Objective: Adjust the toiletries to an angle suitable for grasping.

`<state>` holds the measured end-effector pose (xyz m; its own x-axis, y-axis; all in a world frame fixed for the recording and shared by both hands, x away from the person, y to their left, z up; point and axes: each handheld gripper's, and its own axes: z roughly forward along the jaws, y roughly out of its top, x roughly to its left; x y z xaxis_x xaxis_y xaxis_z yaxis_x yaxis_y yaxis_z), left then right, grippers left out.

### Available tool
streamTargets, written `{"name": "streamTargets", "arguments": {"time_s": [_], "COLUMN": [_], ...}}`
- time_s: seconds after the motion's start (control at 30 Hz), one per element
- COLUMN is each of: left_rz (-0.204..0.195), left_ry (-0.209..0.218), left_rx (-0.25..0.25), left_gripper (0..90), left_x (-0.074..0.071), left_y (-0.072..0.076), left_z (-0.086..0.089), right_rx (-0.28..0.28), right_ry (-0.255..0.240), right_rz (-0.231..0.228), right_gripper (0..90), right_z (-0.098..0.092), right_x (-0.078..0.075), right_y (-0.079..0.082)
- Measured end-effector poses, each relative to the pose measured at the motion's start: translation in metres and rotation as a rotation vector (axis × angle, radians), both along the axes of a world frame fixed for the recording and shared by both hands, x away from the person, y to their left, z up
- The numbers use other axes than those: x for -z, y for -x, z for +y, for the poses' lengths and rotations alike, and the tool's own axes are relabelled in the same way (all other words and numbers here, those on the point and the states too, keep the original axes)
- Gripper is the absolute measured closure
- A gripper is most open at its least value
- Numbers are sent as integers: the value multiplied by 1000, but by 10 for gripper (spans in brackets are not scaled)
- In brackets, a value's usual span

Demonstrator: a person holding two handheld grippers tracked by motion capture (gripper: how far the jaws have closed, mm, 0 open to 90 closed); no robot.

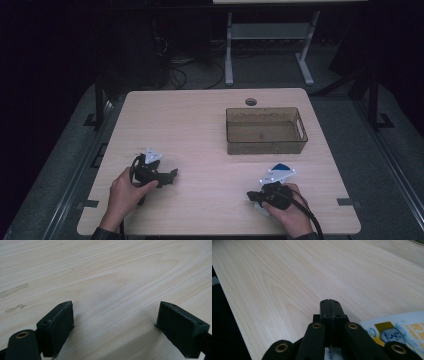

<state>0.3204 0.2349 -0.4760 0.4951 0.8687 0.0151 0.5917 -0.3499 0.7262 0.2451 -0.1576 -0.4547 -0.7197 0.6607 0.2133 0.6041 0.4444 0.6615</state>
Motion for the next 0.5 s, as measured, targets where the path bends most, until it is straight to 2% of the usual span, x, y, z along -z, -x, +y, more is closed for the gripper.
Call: {"name": "streamTargets", "arguments": {"time_s": [0.23,0.37,0.43,0.5], "left_rz": [0,0,0,0], "left_ry": [-1,-1,-1,-1], "left_rx": [1,0,1,0], "left_gripper": [129,129,129,129], "left_x": [0,0,0,0], "left_y": [0,0,0,0], "left_z": [0,0,0,0], "right_rx": [11,37,69,101], "right_ry": [-2,-30,-48,-45], "right_rz": [2,-52,-69,-84], "right_gripper": [900,900,900,900], "right_z": [-5,-12,-19,-29], "right_x": [0,-8,-13,-15], "right_y": [5,2,0,-5]}}
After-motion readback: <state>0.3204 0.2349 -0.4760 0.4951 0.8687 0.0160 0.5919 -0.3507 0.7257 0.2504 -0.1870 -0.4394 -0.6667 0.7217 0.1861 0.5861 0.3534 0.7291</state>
